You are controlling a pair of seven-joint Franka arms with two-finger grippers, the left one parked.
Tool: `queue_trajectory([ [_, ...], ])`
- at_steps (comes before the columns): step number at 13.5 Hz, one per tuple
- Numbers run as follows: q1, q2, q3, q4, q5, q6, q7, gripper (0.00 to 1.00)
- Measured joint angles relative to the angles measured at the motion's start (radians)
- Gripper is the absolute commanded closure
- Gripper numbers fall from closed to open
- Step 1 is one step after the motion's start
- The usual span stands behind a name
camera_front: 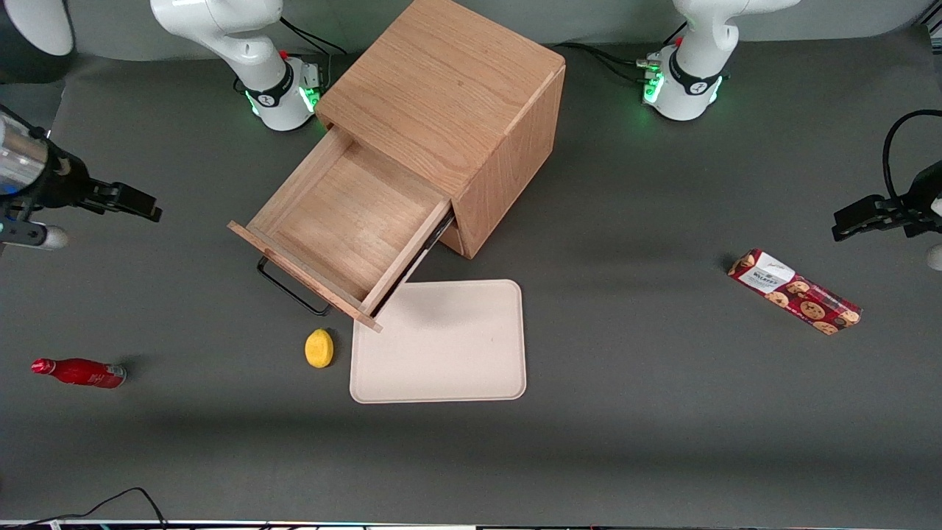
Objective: Open upper drawer
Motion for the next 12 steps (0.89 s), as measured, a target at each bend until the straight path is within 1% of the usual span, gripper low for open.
queue_trajectory([
  [4, -0.005, -0.031, 0.003, -0.034, 0.0, 0.01, -0.009, 0.0],
  [7, -0.005, -0.02, -0.006, -0.065, -0.005, 0.131, -0.01, 0.0],
  [12, -0.005, 0.009, -0.025, -0.031, -0.006, 0.14, -0.015, 0.0],
])
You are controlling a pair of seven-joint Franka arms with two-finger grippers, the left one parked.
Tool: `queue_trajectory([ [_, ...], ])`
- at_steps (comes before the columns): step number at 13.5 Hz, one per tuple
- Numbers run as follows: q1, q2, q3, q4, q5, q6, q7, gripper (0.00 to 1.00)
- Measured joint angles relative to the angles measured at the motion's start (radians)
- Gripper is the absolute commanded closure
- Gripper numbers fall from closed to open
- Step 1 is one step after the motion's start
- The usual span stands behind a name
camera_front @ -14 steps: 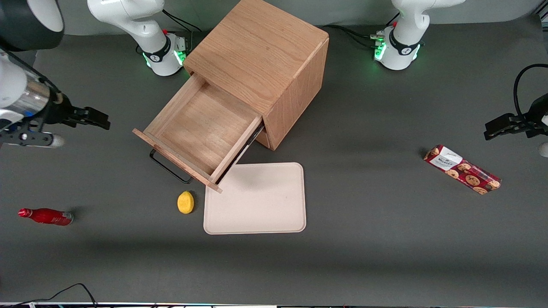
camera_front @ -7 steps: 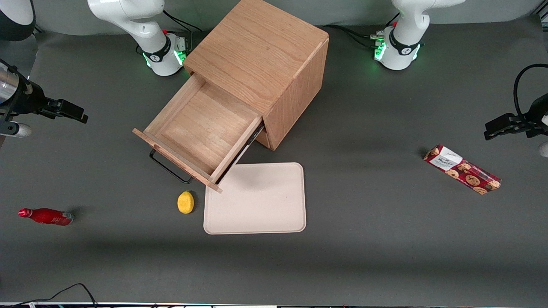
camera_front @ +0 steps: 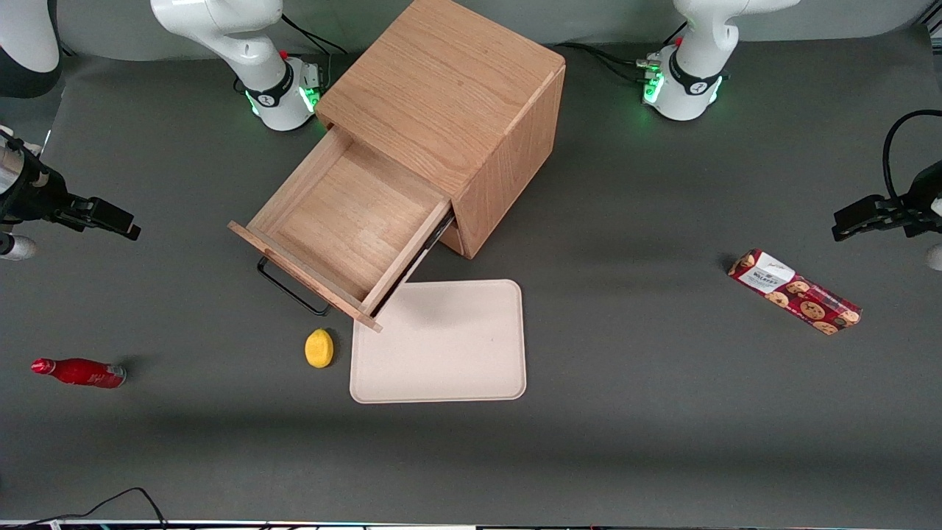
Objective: Open upper drawer
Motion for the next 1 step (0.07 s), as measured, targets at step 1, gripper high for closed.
queue_trajectory([
  [1, 0.0, 0.0, 0.0, 0.004, 0.0, 0.0, 0.0, 0.0],
])
